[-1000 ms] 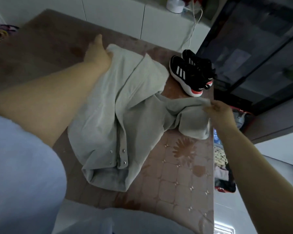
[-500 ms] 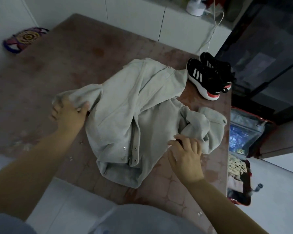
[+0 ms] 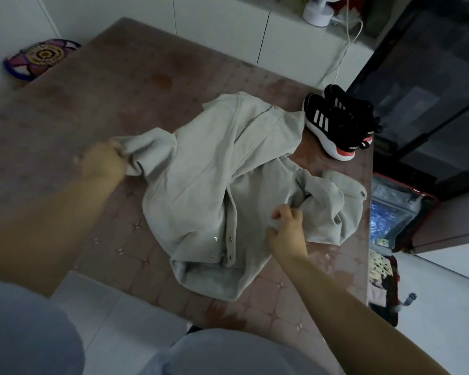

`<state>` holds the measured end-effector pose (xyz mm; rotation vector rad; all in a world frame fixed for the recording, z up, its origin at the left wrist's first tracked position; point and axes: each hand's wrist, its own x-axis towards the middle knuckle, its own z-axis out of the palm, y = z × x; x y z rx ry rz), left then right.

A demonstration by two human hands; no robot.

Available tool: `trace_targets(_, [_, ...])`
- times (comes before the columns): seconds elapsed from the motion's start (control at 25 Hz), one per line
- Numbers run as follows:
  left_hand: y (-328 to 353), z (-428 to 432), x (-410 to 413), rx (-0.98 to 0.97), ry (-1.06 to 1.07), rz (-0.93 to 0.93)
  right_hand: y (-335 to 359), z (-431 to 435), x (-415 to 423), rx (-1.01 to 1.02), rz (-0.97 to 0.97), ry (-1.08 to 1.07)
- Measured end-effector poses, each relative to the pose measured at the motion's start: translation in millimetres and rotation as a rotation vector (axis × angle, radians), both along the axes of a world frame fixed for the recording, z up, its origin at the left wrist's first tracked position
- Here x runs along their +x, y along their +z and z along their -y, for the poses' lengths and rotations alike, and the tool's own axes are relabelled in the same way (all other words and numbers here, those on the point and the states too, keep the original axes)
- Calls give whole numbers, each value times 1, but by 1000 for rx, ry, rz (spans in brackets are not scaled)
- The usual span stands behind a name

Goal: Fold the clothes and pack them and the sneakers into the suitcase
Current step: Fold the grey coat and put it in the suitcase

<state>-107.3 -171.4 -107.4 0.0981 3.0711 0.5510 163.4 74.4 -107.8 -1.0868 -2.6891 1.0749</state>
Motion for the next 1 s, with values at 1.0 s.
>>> trace_targets(1.0, [66, -231, 186, 181, -1096, -47, 57, -110, 72, -100, -220, -127])
